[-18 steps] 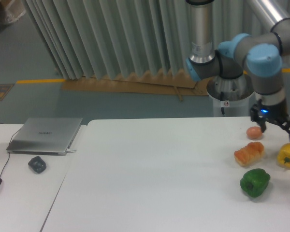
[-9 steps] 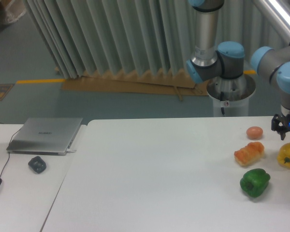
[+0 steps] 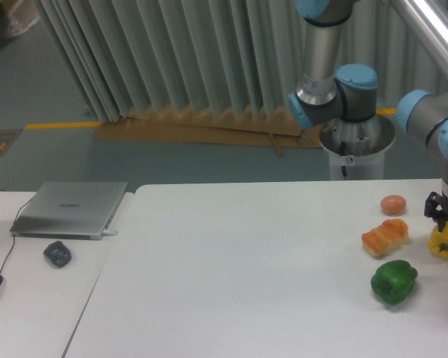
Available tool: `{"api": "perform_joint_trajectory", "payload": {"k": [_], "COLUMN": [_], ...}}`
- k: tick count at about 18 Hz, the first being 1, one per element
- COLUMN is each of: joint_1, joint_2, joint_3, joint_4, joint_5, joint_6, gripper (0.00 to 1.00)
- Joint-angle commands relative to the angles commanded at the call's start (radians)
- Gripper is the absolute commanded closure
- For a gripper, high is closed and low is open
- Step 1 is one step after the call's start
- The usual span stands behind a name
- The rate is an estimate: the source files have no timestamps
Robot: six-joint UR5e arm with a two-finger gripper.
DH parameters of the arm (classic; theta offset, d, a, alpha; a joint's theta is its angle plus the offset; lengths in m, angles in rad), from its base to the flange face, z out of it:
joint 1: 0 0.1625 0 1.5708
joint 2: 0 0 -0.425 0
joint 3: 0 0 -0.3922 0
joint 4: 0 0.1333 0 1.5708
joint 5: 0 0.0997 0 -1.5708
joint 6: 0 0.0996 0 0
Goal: Place the yellow pepper in a basket
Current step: 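Lower the gripper onto the yellow pepper and close on it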
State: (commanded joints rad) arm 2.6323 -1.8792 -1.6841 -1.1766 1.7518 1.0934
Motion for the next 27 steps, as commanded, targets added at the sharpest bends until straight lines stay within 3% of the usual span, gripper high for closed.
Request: {"api": "perform_joint_trajectory", "payload": {"k": [5,14,22,25,27], "joint_1": [-0.005,-0.024,-0.037,-0.037,-0.037], "joint_2": [0.031,0.018,0.002,-0.002,-0.002], "joint_3": [-0.014,-0.065,-0.066,-0.066,-0.06], "joint_4": [-0.017,-0.031,-0.032,-0.034,-0.043], "joint_5": [0.015,0.078,0.08,0.081,0.081], "joint_6": [0.065,0.063,0.052,0.054,0.06], "gripper": [0.0,0.0,0.0,0.33,0.39]}}
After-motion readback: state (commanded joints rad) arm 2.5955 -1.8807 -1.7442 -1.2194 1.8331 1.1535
